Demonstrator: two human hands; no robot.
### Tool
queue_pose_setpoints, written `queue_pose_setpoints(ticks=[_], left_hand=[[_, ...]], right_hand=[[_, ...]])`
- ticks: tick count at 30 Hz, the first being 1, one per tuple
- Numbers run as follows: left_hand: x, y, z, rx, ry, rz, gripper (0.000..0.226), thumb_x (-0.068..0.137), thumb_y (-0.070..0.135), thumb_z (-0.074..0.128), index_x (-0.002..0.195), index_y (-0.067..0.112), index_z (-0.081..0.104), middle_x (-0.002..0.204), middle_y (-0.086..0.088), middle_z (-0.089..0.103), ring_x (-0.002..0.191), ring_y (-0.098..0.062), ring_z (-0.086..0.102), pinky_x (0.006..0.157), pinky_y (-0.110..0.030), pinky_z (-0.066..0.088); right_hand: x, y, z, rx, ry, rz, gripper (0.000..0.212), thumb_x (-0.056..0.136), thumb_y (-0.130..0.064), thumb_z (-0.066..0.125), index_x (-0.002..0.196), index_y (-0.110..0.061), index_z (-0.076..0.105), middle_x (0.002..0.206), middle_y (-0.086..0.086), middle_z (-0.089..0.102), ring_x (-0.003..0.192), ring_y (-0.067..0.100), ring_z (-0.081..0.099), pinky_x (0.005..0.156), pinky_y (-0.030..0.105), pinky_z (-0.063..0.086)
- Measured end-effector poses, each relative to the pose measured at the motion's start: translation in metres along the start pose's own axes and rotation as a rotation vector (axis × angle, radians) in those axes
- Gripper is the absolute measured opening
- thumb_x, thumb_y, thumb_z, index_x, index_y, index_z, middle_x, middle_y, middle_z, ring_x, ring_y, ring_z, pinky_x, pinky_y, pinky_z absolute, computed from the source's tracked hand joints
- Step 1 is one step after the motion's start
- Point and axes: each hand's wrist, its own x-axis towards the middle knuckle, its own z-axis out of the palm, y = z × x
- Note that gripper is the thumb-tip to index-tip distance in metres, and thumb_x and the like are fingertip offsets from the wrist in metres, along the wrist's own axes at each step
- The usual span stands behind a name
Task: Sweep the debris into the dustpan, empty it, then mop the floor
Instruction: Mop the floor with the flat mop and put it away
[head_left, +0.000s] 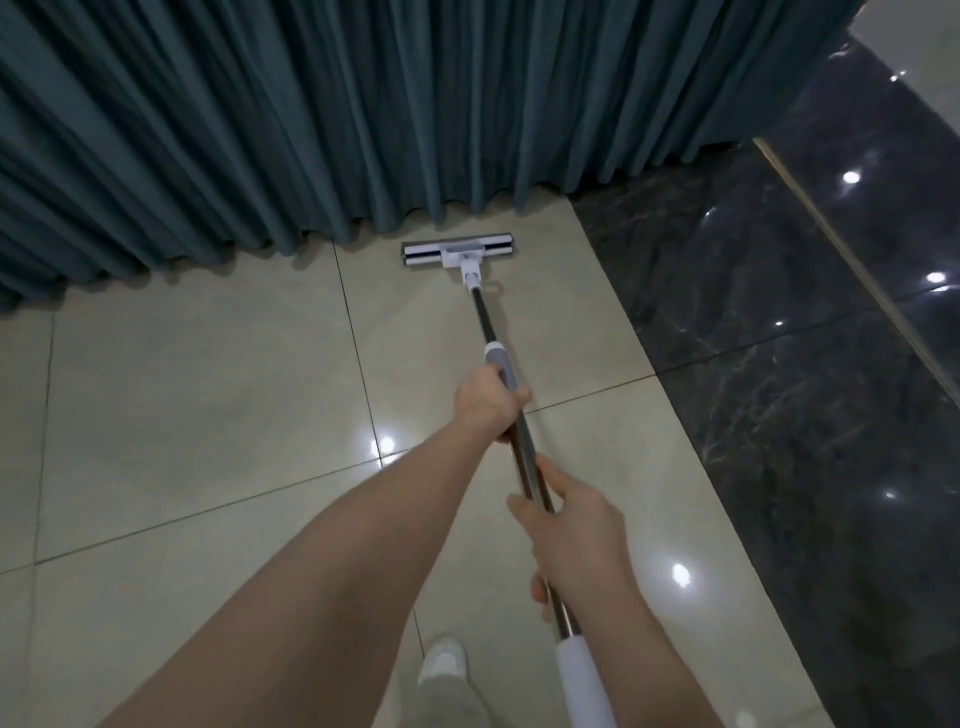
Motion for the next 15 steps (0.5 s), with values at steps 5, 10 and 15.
queue_pose_setpoints(ticks=[5, 10, 15], left_hand=[[0.053, 0.03, -0.011, -0.118, -0.045, -0.001, 0.046, 0.085, 0.028, 0.068, 0.124, 0.009, 0.053, 0.104, -0.015, 0.06, 0.087, -0.032, 0.063, 0.066, -0.043, 0.059], [0.049, 0.026, -0.007, -0.132, -0.058, -0.006, 0.046, 0.088, 0.024, 0.063, 0.129, 0.01, 0.05, 0.11, -0.018, 0.061, 0.09, -0.034, 0.064, 0.058, -0.037, 0.057], [0.006, 0.017, 0.007, -0.124, -0.1, -0.023, 0.053, 0.087, 0.023, 0.064, 0.135, 0.014, 0.045, 0.113, -0.017, 0.059, 0.092, -0.034, 0.064, 0.06, -0.038, 0.057]], right_hand=[[0.059, -0.041, -0.003, 0.01, 0.032, 0.037, 0.036, 0.092, -0.024, 0.057, 0.124, -0.04, 0.057, 0.078, 0.009, 0.057, 0.038, 0.026, 0.056, 0.044, 0.04, 0.057], [0.056, -0.036, -0.002, -0.007, 0.02, 0.053, 0.036, 0.092, -0.024, 0.055, 0.125, -0.04, 0.056, 0.076, 0.008, 0.056, 0.038, 0.026, 0.054, 0.047, 0.043, 0.057], [0.015, -0.011, -0.009, -0.002, 0.029, 0.092, 0.04, 0.094, -0.027, 0.054, 0.129, -0.045, 0.051, 0.082, 0.006, 0.061, 0.038, 0.023, 0.055, 0.045, 0.039, 0.057]])
